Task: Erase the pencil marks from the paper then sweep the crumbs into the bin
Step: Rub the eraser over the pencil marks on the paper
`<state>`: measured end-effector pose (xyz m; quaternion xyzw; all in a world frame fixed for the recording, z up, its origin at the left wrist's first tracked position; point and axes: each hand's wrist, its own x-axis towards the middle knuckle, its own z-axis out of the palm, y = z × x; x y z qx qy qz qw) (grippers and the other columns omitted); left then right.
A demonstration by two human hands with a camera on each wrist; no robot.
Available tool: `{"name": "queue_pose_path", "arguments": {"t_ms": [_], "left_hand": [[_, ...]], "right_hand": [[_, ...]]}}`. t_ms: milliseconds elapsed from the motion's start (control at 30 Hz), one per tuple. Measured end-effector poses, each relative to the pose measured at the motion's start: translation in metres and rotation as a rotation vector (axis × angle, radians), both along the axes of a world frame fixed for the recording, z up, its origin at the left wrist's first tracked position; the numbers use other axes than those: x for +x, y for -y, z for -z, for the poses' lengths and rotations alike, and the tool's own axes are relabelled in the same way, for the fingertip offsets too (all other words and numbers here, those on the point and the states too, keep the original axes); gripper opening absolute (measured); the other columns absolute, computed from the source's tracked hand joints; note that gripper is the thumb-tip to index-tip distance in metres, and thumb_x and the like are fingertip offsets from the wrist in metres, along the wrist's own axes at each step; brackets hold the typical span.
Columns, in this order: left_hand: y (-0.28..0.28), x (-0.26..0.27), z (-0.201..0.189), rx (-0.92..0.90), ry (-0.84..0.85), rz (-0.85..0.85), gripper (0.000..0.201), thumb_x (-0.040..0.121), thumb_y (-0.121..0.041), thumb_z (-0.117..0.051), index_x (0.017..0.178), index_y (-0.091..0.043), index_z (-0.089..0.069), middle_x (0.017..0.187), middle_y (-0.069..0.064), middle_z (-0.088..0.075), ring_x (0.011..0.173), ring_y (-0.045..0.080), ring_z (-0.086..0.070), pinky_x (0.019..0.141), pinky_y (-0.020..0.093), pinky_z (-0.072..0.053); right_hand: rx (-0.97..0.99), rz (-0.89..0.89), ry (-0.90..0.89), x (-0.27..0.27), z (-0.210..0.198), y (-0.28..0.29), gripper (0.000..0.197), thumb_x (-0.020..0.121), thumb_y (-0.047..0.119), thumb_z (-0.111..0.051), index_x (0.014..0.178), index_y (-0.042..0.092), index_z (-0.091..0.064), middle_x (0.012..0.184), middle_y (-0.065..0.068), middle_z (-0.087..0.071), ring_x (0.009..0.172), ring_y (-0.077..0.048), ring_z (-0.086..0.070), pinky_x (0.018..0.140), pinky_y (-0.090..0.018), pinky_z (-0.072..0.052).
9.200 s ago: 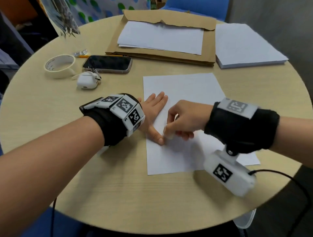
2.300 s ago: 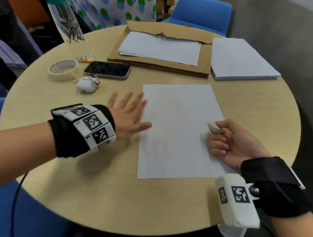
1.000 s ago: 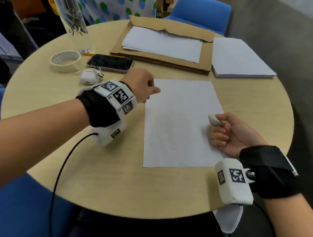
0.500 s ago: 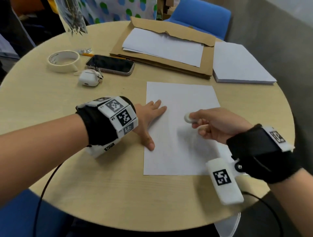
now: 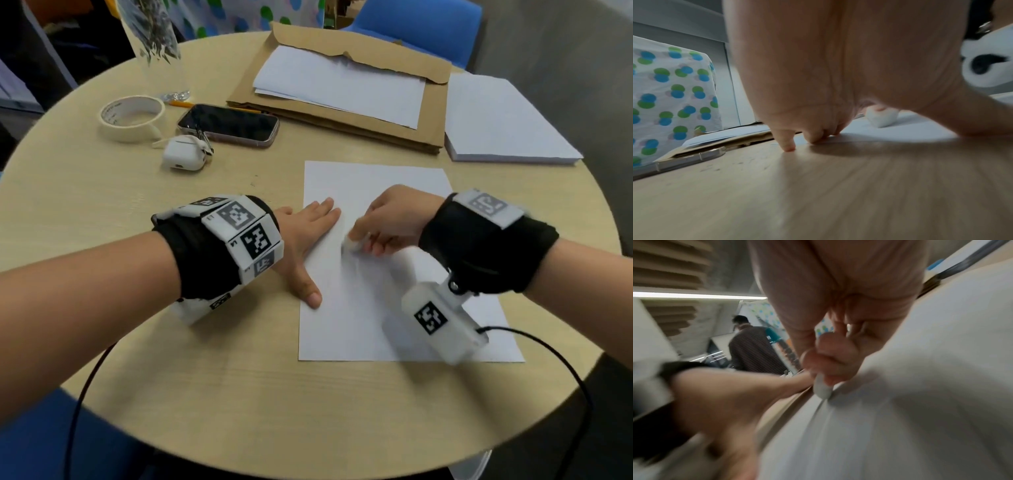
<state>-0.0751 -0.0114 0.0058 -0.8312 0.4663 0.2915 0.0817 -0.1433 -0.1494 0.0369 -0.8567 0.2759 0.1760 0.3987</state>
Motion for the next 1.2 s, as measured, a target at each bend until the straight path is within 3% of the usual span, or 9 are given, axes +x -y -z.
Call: {"name": "queue_pose_path", "arguments": {"t_ms": [133, 267, 400, 600, 700, 800, 967, 1067, 1200], "left_hand": [[0.0, -0.001, 0.0, -0.002, 0.006, -0.001, 0.133, 0.063, -0.059, -0.072, 0.145, -0.016, 0.023, 0.154, 0.0, 0.027, 0.143, 0.012, 0.018, 0.117, 0.037, 0.005], [0.0, -0.003, -0.001, 0.007, 0.006, 0.001, 0.134, 0.064, -0.057, -0.073, 0.145, -0.013, 0.024, 0.154, 0.002, 0.028, 0.143, 0.014, 0.019, 0.117, 0.039, 0.004], [0.0, -0.004, -0.002, 0.001, 0.013, -0.002, 0.134, 0.064, -0.057, -0.073, 0.145, -0.013, 0.024, 0.154, 0.003, 0.027, 0.144, 0.015, 0.018, 0.118, 0.04, 0.003], [0.001, -0.005, -0.003, 0.017, 0.017, -0.001, 0.133, 0.064, -0.057, -0.073, 0.145, -0.012, 0.024, 0.154, 0.003, 0.027, 0.144, 0.015, 0.018, 0.117, 0.039, 0.003], [0.002, -0.005, -0.003, 0.018, 0.015, -0.011, 0.133, 0.064, -0.057, -0.072, 0.145, -0.013, 0.024, 0.154, 0.002, 0.027, 0.144, 0.016, 0.018, 0.117, 0.038, 0.003], [0.001, -0.004, -0.004, -0.012, -0.002, -0.033, 0.128, 0.067, -0.055, -0.072, 0.146, -0.015, 0.021, 0.154, 0.001, 0.025, 0.144, 0.015, 0.016, 0.117, 0.038, 0.003], [0.004, -0.006, -0.003, -0.039, 0.003, -0.043, 0.123, 0.068, -0.059, -0.068, 0.148, -0.021, 0.018, 0.155, 0.004, 0.023, 0.145, 0.02, 0.014, 0.117, 0.04, 0.0], [0.004, -0.008, -0.003, -0.018, 0.017, -0.032, 0.126, 0.066, -0.059, -0.07, 0.147, -0.021, 0.019, 0.155, 0.005, 0.024, 0.145, 0.022, 0.015, 0.117, 0.042, 0.0], [0.005, -0.009, -0.003, -0.001, 0.034, -0.024, 0.127, 0.067, -0.059, -0.069, 0.146, -0.018, 0.021, 0.154, 0.006, 0.026, 0.144, 0.022, 0.016, 0.117, 0.042, 0.001]], "right_hand": [[-0.032, 0.055, 0.072, 0.006, 0.0, 0.0, 0.016, 0.08, 0.007, -0.065, 0.065, 0.004, -0.059, 0.06, -0.011, -0.061, 0.047, -0.016, -0.051, 0.055, -0.023, -0.049], [0.012, -0.031, 0.003, -0.004, 0.005, -0.011, 0.018, 0.077, 0.005, -0.066, 0.061, 0.005, -0.058, 0.05, -0.005, -0.058, 0.031, -0.008, -0.049, 0.038, -0.012, -0.043], [-0.019, 0.091, 0.065, 0.007, 0.0, 0.0, 0.018, 0.08, 0.007, -0.064, 0.063, 0.005, -0.057, 0.04, -0.002, -0.056, 0.036, -0.012, -0.048, 0.038, -0.013, -0.041], [-0.001, 0.006, -0.006, -0.001, 0.004, -0.011, 0.02, 0.078, 0.006, -0.065, 0.06, 0.007, -0.056, 0.049, -0.004, -0.054, 0.028, -0.007, -0.043, 0.038, -0.012, -0.038], [-0.059, 0.085, 0.057, 0.009, 0.002, -0.003, 0.022, 0.079, 0.009, -0.065, 0.059, 0.008, -0.056, 0.041, -0.001, -0.053, 0.036, -0.011, -0.045, 0.044, -0.018, -0.041], [-0.073, 0.062, 0.063, 0.009, 0.004, -0.004, 0.02, 0.081, 0.009, -0.064, 0.062, 0.007, -0.056, 0.051, -0.005, -0.056, 0.044, -0.014, -0.046, 0.051, -0.02, -0.043], [0.027, 0.065, 0.043, 0.006, 0.002, 0.002, 0.011, 0.08, 0.006, -0.065, 0.072, 0.006, -0.058, 0.058, -0.007, -0.056, 0.033, -0.008, -0.047, 0.04, -0.013, -0.042], [0.033, -0.042, 0.046, -0.004, 0.004, -0.005, 0.012, 0.075, 0.004, -0.069, 0.069, 0.006, -0.059, 0.057, -0.006, -0.058, 0.039, -0.01, -0.049, 0.04, -0.014, -0.043], [0.033, -0.27, -0.026, -0.025, 0.009, -0.02, 0.015, 0.071, 0.007, -0.073, 0.068, 0.008, -0.058, 0.054, -0.005, -0.059, 0.035, -0.007, -0.05, 0.038, -0.014, -0.039]]}}
